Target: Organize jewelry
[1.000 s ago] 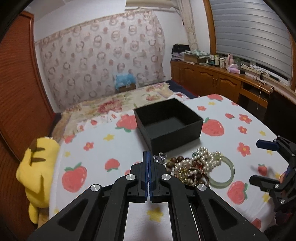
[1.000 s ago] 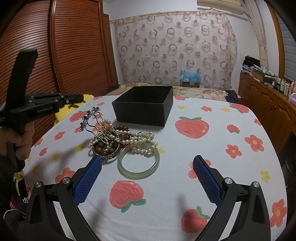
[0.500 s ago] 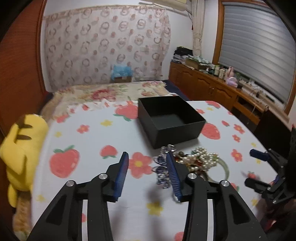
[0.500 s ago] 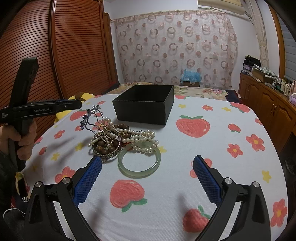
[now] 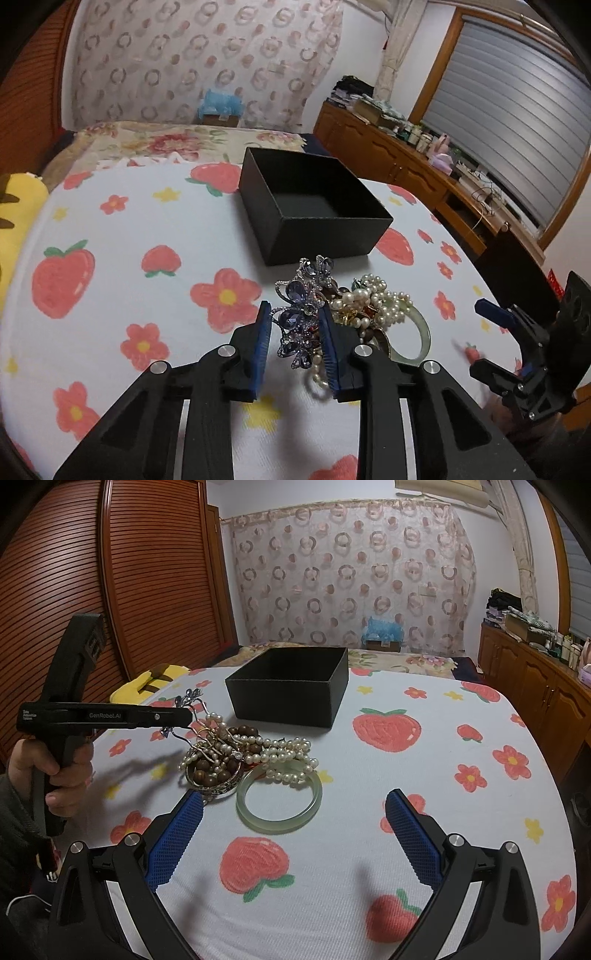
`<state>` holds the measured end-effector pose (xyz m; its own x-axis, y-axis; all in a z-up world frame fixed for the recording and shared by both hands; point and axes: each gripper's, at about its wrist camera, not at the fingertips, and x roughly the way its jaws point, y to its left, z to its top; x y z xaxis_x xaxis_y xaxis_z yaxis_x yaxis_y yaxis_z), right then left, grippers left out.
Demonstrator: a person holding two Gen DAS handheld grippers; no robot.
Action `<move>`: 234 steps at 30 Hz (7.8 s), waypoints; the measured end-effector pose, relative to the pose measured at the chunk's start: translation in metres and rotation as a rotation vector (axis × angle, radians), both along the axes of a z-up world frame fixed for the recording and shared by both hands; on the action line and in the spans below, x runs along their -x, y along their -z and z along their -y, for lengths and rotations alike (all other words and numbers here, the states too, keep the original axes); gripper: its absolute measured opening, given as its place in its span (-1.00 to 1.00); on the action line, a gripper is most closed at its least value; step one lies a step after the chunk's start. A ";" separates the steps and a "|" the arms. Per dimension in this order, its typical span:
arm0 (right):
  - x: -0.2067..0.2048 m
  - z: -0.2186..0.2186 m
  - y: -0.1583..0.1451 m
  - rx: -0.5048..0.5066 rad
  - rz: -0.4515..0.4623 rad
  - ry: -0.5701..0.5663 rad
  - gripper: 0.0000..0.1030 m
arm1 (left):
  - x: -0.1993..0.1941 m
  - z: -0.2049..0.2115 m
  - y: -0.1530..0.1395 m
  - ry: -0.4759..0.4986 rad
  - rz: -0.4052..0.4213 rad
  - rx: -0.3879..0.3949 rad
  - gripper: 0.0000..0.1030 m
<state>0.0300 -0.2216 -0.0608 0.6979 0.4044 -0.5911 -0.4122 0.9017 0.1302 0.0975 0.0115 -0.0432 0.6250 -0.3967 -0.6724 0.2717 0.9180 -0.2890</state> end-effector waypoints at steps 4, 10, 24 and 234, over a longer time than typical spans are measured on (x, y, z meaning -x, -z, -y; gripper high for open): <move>0.000 0.000 0.000 0.001 -0.001 0.001 0.94 | 0.012 0.010 -0.016 -0.009 0.071 -0.079 -0.55; 0.002 -0.004 0.002 0.006 -0.003 -0.005 0.94 | 0.031 0.034 -0.050 -0.027 0.220 -0.245 -0.55; -0.020 -0.021 -0.014 0.035 0.016 -0.104 0.64 | 0.055 0.050 -0.063 -0.008 0.291 -0.342 -0.55; -0.075 -0.003 0.014 0.161 -0.170 -0.263 -0.53 | 0.018 0.018 -0.007 -0.032 0.097 -0.198 -0.27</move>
<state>0.1046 -0.2184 -0.0752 0.4679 0.4494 -0.7610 -0.6179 0.7820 0.0819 0.0791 -0.0062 -0.0366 0.7005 -0.2420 -0.6713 0.2594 0.9627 -0.0763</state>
